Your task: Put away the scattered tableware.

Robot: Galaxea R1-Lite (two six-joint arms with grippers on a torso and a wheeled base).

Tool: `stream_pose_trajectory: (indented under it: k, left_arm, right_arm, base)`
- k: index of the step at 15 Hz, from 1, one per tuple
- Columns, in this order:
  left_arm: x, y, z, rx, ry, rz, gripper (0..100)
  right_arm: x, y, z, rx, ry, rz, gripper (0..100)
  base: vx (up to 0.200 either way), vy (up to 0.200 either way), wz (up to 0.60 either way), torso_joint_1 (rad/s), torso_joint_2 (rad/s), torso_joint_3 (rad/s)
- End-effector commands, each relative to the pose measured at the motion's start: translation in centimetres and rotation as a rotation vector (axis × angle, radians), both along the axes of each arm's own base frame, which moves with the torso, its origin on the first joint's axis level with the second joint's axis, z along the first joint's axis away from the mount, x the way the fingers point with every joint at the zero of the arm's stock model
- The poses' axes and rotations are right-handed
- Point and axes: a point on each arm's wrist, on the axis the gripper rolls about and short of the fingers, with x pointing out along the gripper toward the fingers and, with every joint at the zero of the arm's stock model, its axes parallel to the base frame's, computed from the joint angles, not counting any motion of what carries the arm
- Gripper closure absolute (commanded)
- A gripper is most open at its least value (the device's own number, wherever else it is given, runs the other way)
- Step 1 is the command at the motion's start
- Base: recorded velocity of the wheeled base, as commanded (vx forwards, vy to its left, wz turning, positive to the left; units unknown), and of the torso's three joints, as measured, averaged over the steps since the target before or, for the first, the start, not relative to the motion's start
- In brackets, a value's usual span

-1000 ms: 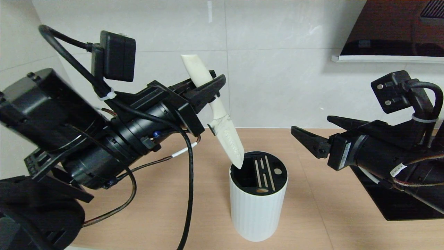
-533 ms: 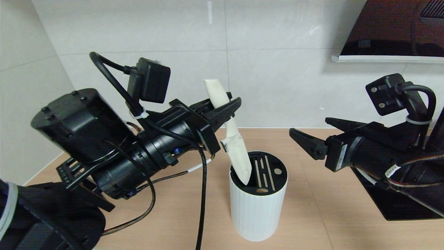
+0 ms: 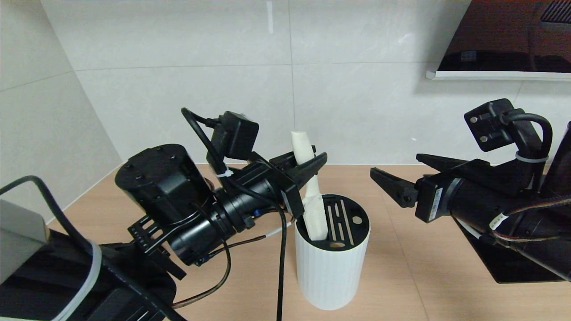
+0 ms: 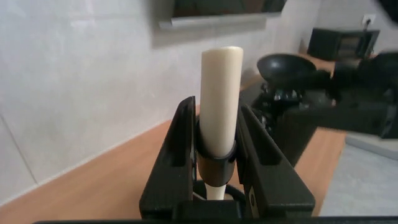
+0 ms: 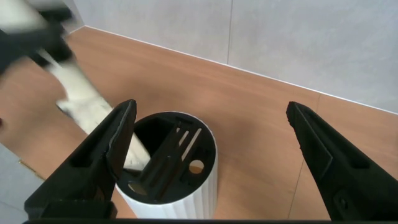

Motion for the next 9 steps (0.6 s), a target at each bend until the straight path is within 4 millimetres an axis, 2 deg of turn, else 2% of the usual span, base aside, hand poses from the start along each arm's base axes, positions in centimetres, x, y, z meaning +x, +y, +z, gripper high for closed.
stream_pose_trajectory:
  k: [1, 9]
  left_arm:
    - [0.4, -0.7, -1.5, 0.03, 0.039, -0.008, 100]
    - [1.6, -2.1, -5.3, 0.073, 0.091, -0.017, 100]
  right_arm:
    - [0.1, 0.1, -0.2, -0.004, 0.005, 0.001, 0]
    - [0.3, 0.3, -0.4, -0.008, 0.009, 0.001, 0]
  base:
    - [0.0, 0.0, 0.0, 0.0, 0.0, 0.0]
    - [0.0, 0.0, 0.0, 0.0, 0.0, 0.0]
